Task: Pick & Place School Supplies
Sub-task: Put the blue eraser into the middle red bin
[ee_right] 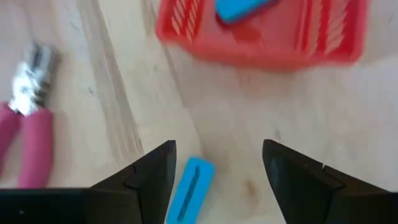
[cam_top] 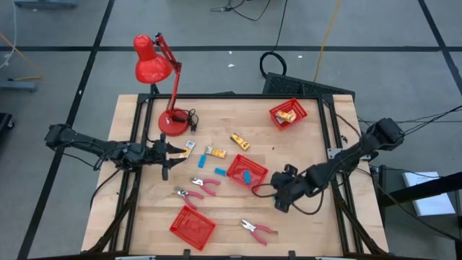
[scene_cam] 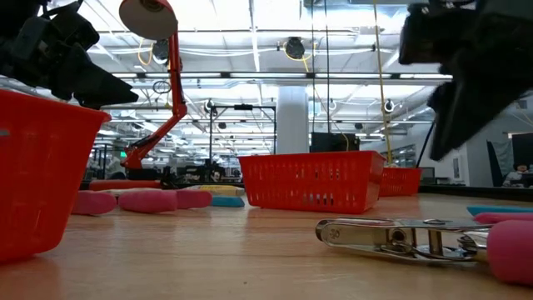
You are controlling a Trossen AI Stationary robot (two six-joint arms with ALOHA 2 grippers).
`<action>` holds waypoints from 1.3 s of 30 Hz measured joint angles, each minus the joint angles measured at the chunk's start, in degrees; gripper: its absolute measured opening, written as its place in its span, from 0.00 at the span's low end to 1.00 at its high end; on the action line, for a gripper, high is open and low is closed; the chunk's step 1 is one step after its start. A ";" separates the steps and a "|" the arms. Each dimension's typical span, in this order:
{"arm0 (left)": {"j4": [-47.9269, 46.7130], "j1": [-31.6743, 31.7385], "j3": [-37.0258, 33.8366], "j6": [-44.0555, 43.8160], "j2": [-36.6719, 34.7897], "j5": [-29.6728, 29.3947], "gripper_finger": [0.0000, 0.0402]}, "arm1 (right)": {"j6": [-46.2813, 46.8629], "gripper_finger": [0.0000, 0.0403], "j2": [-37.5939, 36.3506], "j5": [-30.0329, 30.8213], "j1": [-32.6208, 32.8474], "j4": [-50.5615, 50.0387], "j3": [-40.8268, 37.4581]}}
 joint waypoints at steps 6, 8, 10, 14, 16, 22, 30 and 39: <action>0.02 -0.02 0.00 -0.16 0.00 0.11 0.38 | 4.52 0.58 4.64 -3.89 2.24 -2.18 0.00; 0.02 -0.02 0.00 -0.21 0.00 0.15 0.38 | 5.63 0.58 5.29 -4.21 2.65 -2.96 0.00; 0.01 -0.02 0.00 -0.21 0.00 0.20 0.38 | 6.37 0.58 5.76 -4.13 2.81 -3.06 0.00; 0.00 -0.02 0.00 -0.21 0.00 0.20 0.38 | 6.45 0.58 7.67 -4.22 2.81 -2.48 0.02; 0.01 -0.02 0.00 -0.21 0.00 0.20 0.38 | 5.91 0.58 8.67 -4.91 2.81 -1.42 0.15; 0.00 -0.02 0.00 -0.23 0.00 0.20 0.38 | 4.26 0.58 11.57 -6.34 2.87 1.72 0.24; 0.01 -0.02 0.00 -0.23 0.00 0.17 0.38 | 4.25 0.36 11.94 -5.93 3.12 1.52 0.13; 0.02 -0.02 0.00 -0.23 0.00 0.17 0.38 | 2.49 0.06 10.68 -3.81 3.16 2.37 0.01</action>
